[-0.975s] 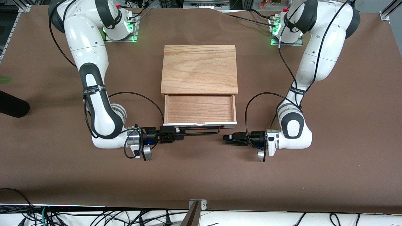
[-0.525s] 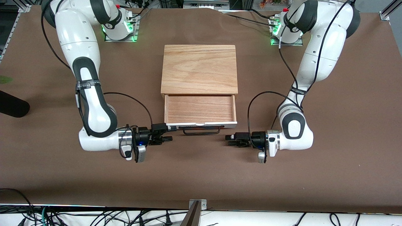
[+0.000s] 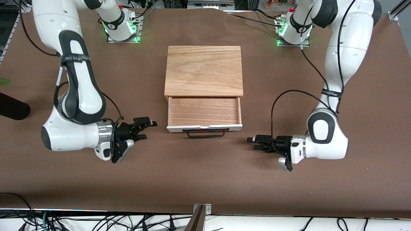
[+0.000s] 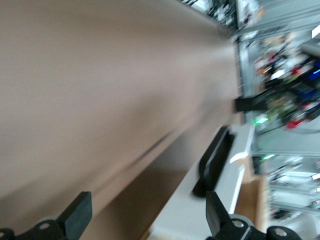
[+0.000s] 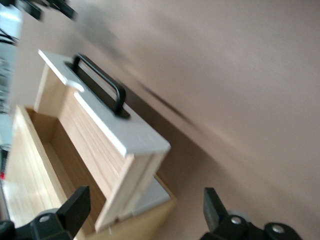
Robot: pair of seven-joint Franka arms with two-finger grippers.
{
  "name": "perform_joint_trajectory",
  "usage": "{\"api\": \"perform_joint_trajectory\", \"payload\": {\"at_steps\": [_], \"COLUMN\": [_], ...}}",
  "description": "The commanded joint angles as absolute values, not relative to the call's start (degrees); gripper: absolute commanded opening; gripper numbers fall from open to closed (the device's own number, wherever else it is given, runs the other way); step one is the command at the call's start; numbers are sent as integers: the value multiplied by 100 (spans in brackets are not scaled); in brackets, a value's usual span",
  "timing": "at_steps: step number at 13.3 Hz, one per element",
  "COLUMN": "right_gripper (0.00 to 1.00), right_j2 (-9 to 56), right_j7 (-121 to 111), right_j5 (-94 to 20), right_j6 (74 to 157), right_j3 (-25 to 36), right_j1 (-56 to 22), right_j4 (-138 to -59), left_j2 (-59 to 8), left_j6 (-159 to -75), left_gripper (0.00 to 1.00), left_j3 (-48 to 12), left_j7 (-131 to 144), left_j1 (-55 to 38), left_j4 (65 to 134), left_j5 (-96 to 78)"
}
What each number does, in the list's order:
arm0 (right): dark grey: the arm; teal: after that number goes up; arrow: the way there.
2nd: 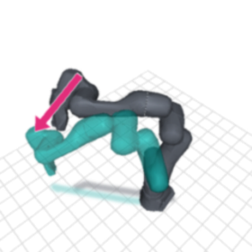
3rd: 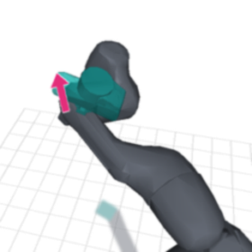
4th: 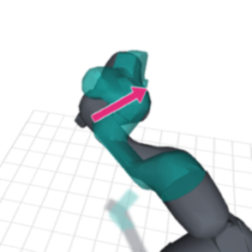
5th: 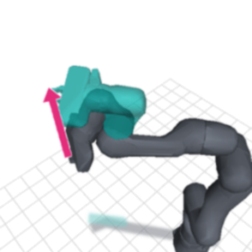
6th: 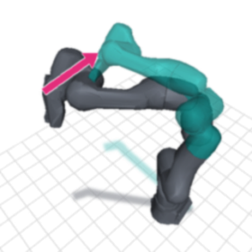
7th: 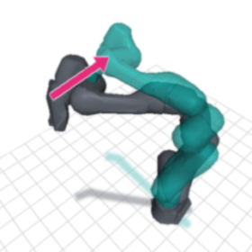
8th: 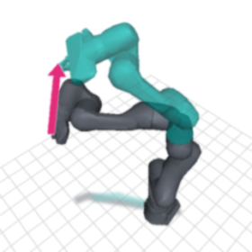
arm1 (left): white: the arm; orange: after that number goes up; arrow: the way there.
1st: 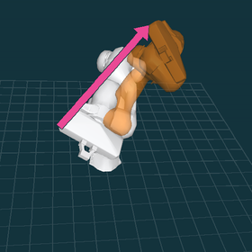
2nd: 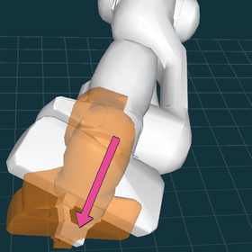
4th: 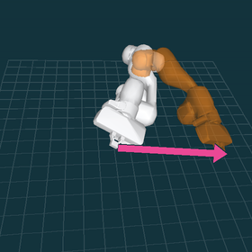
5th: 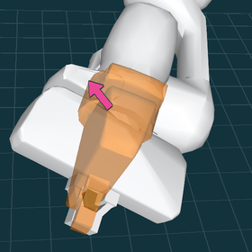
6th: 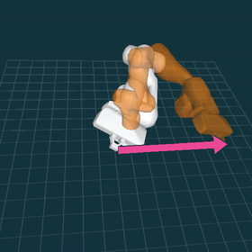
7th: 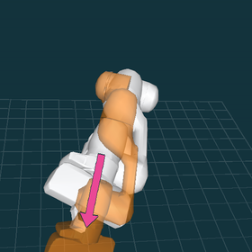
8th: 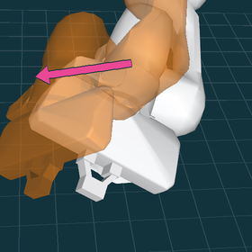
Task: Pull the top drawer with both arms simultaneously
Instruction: 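Open both grippers and draw them back from the handle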
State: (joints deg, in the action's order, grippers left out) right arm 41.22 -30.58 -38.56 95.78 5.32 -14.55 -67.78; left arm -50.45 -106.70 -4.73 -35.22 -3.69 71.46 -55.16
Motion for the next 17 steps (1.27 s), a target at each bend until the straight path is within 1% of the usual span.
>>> {"api": "perform_joint_trajectory", "payload": {"at_steps": [1,4,5,6,7,9,10,12,15,16,17], "right_gripper": [100,100,100,100,100,100,100,100,100,100,100], "right_j2": [3552,3052,2893,2735,2620,2366,2164,1533,504,170,-94], "right_j7": [-2576,-2575,-2593,-2575,-2558,-2584,-2593,-2497,-1192,-821,-635], "right_j5": [-2650,-963,-645,-337,-160,-115,-97,8,290,290,299], "right_j6": [9125,8579,8343,7914,7588,7524,7550,7680,8102,8321,8602], "right_j3": [562,545,562,562,589,694,703,703,651,589,380], "right_j1": [-1485,-1503,-1503,-1512,-1486,-1450,-1311,-1134,-915,-784,-608], "right_j4": [-6891,-6873,-6864,-6864,-6847,-6890,-7056,-7661,-8986,-9391,-9709], "left_j2": [-4694,-4343,-4194,-4010,-3860,-3640,-3499,-3166,-2709,-2559,-2401], "left_j6": [-10329,-10143,-10143,-10151,-10151,-10134,-10125,-10125,-10125,-10125,-10125], "left_gripper": [100,100,100,100,100,100,100,100,100,100,100], "left_j3": [-387,-202,-202,-211,-237,-211,-185,-176,-193,-193,-193], "left_j7": [-3410,-3472,-3472,-3480,-3480,-3472,-3472,-3472,-3472,-3454,-3463], "left_j1": [-212,-167,-167,-176,-176,-167,-167,-141,-141,-141,-141], "left_j4": [7129,6953,6952,6952,6952,6952,6970,6961,6961,6961,6970], "left_j5": [-4599,-3458,-2967,-2431,-1947,-1566,-1399,-672,43,114,175]}}
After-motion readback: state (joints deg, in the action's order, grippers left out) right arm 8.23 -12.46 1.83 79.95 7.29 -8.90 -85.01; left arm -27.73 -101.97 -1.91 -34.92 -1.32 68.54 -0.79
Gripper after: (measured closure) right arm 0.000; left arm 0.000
